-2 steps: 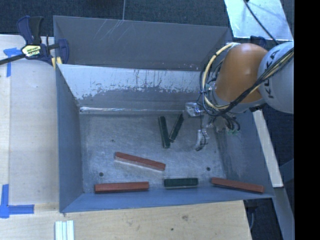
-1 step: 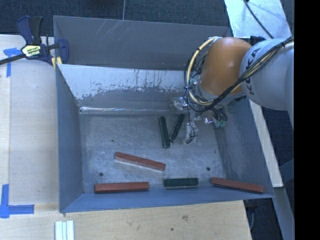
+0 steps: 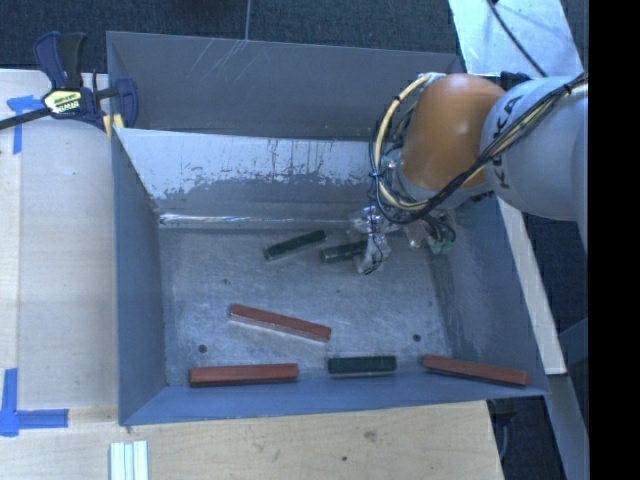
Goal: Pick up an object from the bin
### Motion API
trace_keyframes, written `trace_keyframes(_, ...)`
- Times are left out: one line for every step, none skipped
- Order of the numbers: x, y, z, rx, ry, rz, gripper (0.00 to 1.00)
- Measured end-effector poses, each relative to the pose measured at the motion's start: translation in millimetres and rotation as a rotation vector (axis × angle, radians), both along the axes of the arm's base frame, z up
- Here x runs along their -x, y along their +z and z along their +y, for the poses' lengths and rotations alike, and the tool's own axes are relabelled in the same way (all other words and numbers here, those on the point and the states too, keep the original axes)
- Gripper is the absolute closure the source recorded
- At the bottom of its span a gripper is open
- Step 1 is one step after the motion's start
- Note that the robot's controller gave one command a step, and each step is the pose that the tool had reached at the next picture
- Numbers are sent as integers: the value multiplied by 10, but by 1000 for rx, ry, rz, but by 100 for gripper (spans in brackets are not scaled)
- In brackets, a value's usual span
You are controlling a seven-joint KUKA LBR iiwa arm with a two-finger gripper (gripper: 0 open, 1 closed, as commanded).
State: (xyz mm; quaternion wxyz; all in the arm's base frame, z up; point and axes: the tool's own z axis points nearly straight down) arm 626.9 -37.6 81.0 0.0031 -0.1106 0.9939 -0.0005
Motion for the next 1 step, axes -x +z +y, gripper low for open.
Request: trace_keyframes(151, 1212, 175, 0, 37, -6, 100)
